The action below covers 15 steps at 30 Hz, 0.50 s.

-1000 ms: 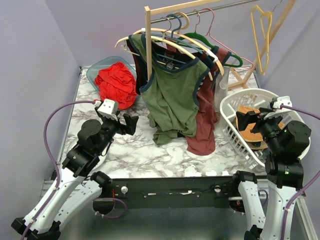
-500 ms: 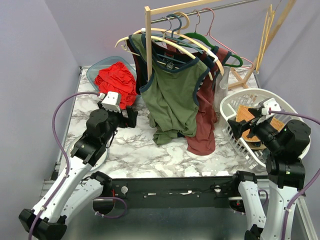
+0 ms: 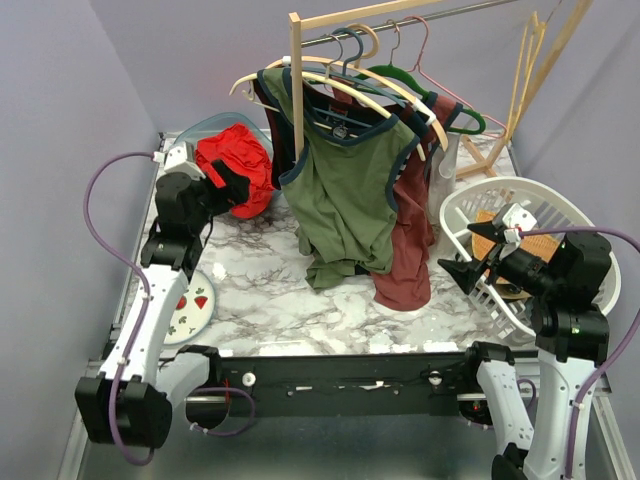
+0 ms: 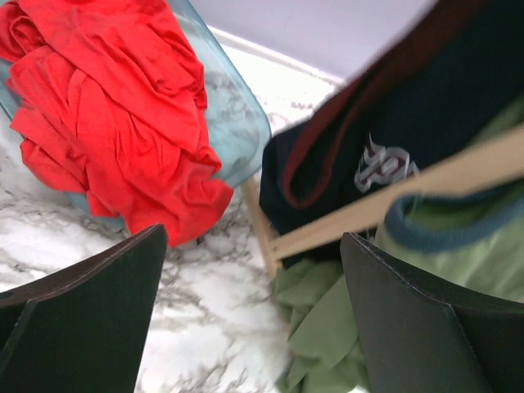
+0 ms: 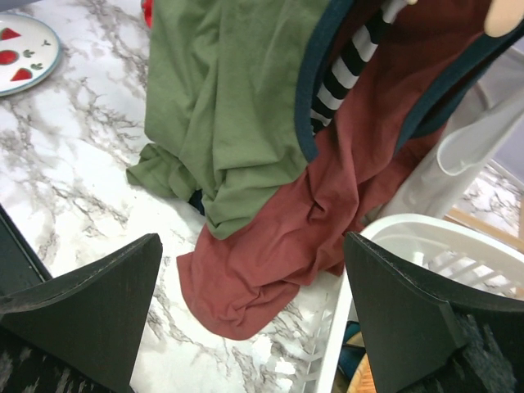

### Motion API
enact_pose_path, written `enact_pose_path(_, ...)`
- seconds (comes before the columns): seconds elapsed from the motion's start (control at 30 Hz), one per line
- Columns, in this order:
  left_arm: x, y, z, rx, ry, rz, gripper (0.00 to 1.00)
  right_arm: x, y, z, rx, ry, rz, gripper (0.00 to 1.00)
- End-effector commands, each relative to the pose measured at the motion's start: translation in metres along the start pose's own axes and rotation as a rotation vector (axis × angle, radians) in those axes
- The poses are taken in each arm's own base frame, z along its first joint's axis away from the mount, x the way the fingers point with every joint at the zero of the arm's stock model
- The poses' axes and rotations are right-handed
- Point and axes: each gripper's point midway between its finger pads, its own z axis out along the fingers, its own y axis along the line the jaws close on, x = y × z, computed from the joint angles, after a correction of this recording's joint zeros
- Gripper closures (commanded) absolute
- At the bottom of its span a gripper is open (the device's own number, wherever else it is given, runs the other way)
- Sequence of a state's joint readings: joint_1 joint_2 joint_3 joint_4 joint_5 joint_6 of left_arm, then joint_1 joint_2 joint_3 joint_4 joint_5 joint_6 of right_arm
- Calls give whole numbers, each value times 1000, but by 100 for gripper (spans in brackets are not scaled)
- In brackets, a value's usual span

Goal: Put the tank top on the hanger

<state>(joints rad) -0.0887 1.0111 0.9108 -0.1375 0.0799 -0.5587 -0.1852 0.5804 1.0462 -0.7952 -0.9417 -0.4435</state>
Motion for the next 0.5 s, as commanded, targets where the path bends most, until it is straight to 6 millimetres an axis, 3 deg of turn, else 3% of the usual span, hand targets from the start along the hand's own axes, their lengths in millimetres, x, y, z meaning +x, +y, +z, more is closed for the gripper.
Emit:
enact_pose_path(0.0, -44, 10, 25, -5, -88, -232, 1, -2, 6, 1, -53, -4, 18, 0)
enact_pose_path(0.03, -54, 12, 30, -17, -108, -245, 1, -1, 3, 2, -37, 5, 22, 0)
enact_pose_path(0.1, -53, 30, 50, -89, -96, -254, 2, 0, 0, 2, -26, 14, 26, 0)
enact_pose_path(0.13, -65, 26, 55, -86, -111, -254, 2, 1, -1, 2, -25, 20, 32, 0)
enact_pose_path(0.2, -50, 44, 80, -152, -48, -249, 5, 2, -1, 3, -34, 23, 33, 0)
enact_pose_path(0.23, -62, 43, 88, -164, -58, -247, 6, 3, 0, 4, -42, 25, 40, 0)
enact_pose_path(0.27, -38, 61, 107, -223, 23, -253, 8, 4, -2, 5, -44, 29, 45, 0)
enact_pose_path(0.3, -29, 68, 116, -250, 65, -244, 9, 5, -2, 6, -45, 33, 53, 0)
enact_pose_path(0.33, -37, 65, 126, -266, 69, -235, 10, 6, -3, 7, -50, 35, 59, 0)
enact_pose_path(0.37, -1, 86, 141, -342, 186, -229, 11, 7, -4, 8, -53, 38, 66, 0)
enact_pose_path(0.4, 9, 92, 148, -381, 229, -190, 11, 7, -5, 9, -55, 40, 68, 0)
enact_pose_path(0.43, -5, 95, 157, -432, 200, -156, 11, 7, -5, 10, -59, 41, 72, 0)
enact_pose_path(0.47, 30, 106, 167, -492, 300, -122, 11, 7, -6, 10, -60, 42, 73, 0)
